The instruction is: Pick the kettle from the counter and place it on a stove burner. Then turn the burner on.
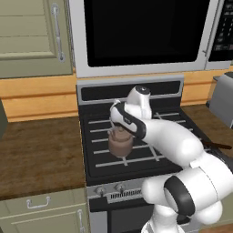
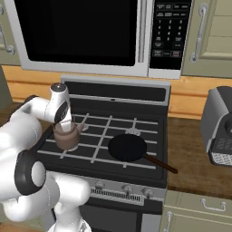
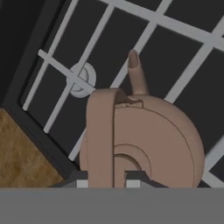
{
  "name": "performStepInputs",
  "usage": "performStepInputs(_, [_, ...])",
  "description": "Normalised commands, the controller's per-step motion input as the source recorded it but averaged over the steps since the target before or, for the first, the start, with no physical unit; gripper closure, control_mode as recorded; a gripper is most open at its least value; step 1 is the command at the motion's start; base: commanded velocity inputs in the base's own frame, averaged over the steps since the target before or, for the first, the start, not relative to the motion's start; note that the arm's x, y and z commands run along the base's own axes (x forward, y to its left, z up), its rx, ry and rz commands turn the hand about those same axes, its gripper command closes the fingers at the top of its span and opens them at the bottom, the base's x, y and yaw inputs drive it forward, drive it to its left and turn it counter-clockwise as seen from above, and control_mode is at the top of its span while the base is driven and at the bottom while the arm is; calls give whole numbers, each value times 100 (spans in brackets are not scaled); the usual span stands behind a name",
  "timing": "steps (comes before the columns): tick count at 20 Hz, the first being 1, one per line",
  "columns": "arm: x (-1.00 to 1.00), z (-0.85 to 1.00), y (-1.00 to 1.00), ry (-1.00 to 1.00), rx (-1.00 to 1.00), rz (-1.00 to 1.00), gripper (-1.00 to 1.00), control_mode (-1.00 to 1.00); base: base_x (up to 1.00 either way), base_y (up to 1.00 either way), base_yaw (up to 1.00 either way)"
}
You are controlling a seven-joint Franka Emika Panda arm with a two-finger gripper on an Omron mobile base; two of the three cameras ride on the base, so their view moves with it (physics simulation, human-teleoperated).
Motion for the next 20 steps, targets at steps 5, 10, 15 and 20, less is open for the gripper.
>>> performStepInputs(5, [6,0,0,0,-1,0,-100,-100,0,0,0])
performStepInputs(10, [0,3,0,0,0,0,-100,-100,0,0,0])
performStepInputs(15, [0,28,0,-9,0,0,-100,-100,0,0,0])
performStepInputs(20, [-55,36,17,-29,-3,6,-100,-100,0,0,0])
